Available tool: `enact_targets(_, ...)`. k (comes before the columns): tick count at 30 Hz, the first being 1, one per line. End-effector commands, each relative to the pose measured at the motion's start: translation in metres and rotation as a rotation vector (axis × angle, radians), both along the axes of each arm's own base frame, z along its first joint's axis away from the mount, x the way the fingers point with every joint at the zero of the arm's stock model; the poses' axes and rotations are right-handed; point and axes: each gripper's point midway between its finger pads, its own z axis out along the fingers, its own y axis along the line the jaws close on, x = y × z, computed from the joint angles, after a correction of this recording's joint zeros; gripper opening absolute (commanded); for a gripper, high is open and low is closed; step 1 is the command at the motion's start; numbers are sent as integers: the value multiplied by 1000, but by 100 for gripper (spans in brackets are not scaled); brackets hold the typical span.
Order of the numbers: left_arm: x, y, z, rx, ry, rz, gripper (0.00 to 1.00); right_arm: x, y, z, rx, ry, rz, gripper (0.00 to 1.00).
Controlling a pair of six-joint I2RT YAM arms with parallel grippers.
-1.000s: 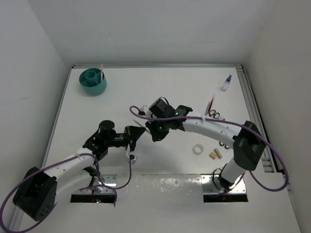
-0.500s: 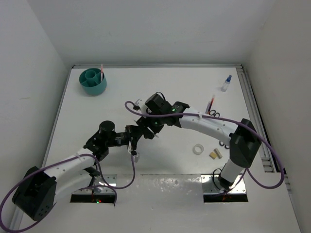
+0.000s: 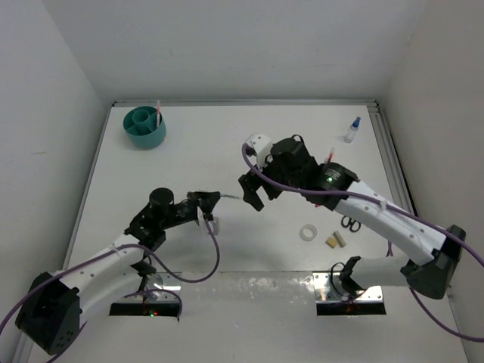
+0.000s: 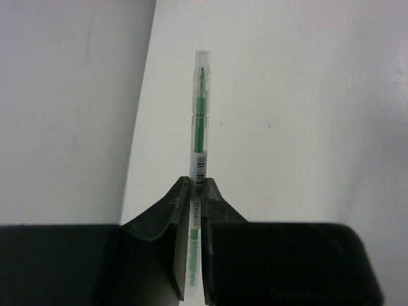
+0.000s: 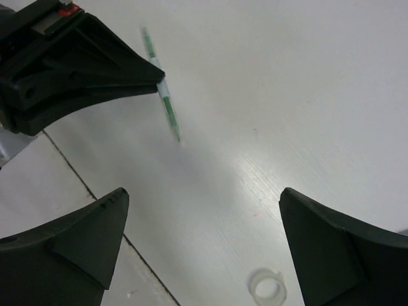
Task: Sort the stationery into containers
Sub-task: Place the pen in the storage box.
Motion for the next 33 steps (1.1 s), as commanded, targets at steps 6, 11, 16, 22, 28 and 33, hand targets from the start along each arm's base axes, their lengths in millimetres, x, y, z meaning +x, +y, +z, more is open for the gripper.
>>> enact_targets(6, 74, 27, 79, -444, 337, 479, 0, 38, -59, 14, -2, -160, -225, 99)
enact_targets(11, 150, 65, 124, -675, 416, 690, 0, 81, -54, 3, 112, -76, -239, 99)
enact_targets(16, 228, 111, 156, -831, 419, 783, 0, 131, -50, -5, 198, -13, -241, 99)
enact_targets(22, 307, 185, 176, -966, 327, 824, 0, 186, -36, -22, 152, -22, -224, 99)
enact_targets(28, 359, 227, 143, -968, 296, 856, 0, 229, -28, -36, 150, 34, -253, 99)
enact_targets(33, 381, 244, 115, -954, 301, 848, 0, 239, -33, -51, 114, 79, -292, 99)
